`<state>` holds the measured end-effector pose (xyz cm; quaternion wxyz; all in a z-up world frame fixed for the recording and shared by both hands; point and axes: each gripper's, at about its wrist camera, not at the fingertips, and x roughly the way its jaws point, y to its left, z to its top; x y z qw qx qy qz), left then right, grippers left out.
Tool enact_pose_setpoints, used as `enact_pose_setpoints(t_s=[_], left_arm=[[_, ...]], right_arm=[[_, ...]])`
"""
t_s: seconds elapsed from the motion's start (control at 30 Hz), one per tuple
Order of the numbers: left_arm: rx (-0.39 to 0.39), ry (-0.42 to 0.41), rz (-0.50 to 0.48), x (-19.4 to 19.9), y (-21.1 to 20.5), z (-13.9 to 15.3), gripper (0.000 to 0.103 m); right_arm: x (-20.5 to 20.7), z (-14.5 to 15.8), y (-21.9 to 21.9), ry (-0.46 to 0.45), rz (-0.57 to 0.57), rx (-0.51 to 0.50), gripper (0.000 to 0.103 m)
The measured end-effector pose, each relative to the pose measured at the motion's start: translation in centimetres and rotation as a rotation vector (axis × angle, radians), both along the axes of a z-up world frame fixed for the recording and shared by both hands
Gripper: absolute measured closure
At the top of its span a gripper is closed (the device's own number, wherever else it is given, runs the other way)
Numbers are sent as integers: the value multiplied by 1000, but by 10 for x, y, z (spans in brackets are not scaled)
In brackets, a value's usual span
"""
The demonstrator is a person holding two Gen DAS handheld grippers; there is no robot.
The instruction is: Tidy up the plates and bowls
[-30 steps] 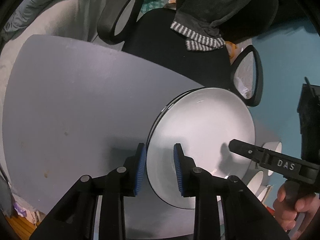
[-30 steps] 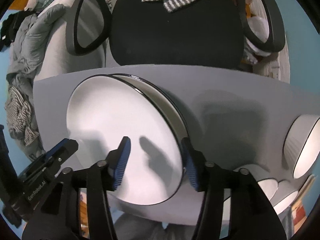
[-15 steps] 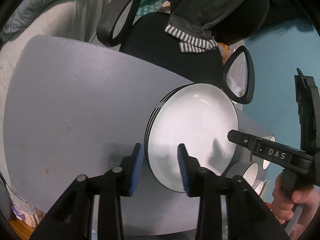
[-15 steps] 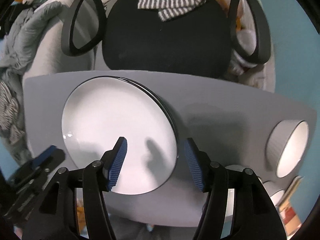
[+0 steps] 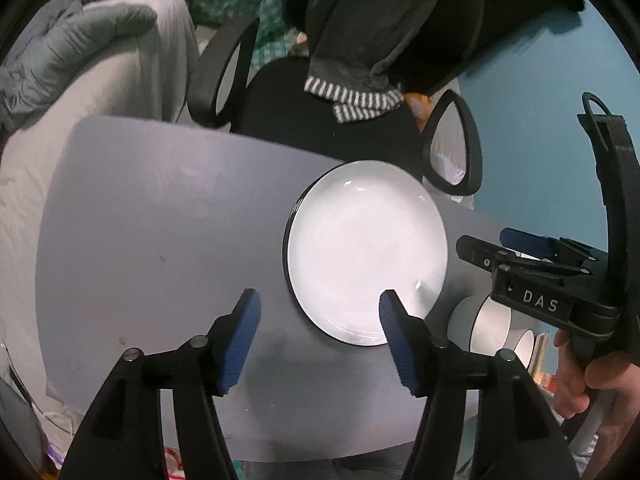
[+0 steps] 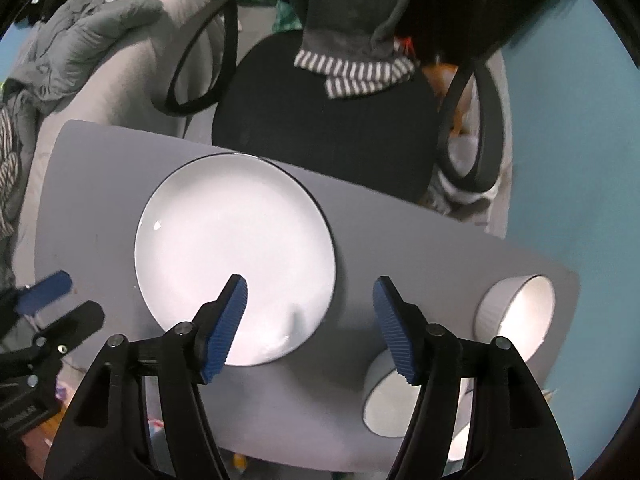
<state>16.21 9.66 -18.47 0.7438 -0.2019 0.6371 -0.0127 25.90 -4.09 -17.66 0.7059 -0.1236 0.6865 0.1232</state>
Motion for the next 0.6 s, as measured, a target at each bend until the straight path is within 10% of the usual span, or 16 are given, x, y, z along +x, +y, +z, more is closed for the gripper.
enact_pose_setpoints(t_s=[0.6], left_arm=[[59,-59,-159,-11,-46,27,26]], right_arm=[[-38,59,-59,-122,9,3,33]])
